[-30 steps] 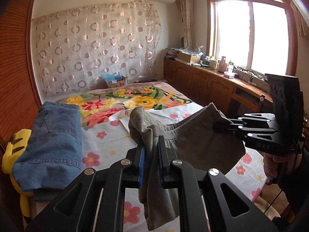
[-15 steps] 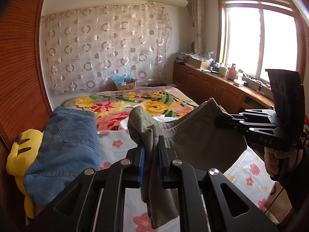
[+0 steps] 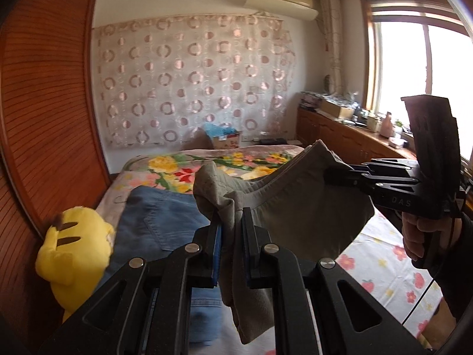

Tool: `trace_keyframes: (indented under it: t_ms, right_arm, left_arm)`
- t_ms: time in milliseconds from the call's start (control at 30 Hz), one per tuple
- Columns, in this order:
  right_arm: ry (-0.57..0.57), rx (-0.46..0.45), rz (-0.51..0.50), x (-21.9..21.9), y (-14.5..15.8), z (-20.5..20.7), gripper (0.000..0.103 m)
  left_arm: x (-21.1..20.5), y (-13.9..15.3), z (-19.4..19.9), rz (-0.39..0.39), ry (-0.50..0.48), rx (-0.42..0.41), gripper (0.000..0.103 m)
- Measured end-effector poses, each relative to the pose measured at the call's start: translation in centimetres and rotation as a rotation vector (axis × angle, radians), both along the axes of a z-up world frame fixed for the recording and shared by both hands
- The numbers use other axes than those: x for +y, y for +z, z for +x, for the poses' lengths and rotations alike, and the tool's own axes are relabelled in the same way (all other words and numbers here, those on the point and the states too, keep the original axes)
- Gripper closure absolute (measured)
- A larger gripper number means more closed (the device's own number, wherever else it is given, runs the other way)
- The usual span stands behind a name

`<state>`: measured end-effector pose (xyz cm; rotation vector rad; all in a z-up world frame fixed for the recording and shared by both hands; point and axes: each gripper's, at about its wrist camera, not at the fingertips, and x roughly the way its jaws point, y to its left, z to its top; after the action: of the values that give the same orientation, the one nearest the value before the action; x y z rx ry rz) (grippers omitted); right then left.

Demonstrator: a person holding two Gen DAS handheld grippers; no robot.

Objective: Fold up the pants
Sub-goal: 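Lift the folded grey-green pants with the right gripper while the left gripper holds them too, then carry the pants with both grippers and lower them onto the blue jeans stack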

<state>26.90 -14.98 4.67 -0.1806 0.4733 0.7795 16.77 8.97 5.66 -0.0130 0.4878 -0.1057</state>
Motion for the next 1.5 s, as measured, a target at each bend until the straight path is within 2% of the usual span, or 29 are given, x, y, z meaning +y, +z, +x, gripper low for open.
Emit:
trace_keyframes:
  t_ms: [400, 567, 967, 1233, 1500]
  right_arm:
    - [0.109, 0.002, 0.011, 4.4, -1.6, 8.5, 0.091]
    - [0.144, -0.032, -0.006, 5.7, -2.2, 9.8, 0.091]
    - [0.259, -0.005, -0.077, 11.6, -4.0, 13.7, 0.091]
    - [0.331, 0.007, -0.093, 14.7, -4.3, 15.8, 0.091]
    - [0.350, 0.029, -0.132, 17.3, -5.6, 17.4, 0.091]
  left_arm:
    - [4.2, -0.5, 0.4, -0.001, 0.129, -0.009, 0.090]
    - [5.3, -1.3, 0.6, -0.003, 0.171, -0.005, 0.090]
    - [8.8, -5.3, 0.0, -0.064, 0.303, 0.069, 0.090]
    - [9.6, -6.3, -0.6, -0.084, 0.331, 0.097, 0.090]
    - [10.0, -7.5, -0.4, -0.089, 0.365, 0.144, 0.090]
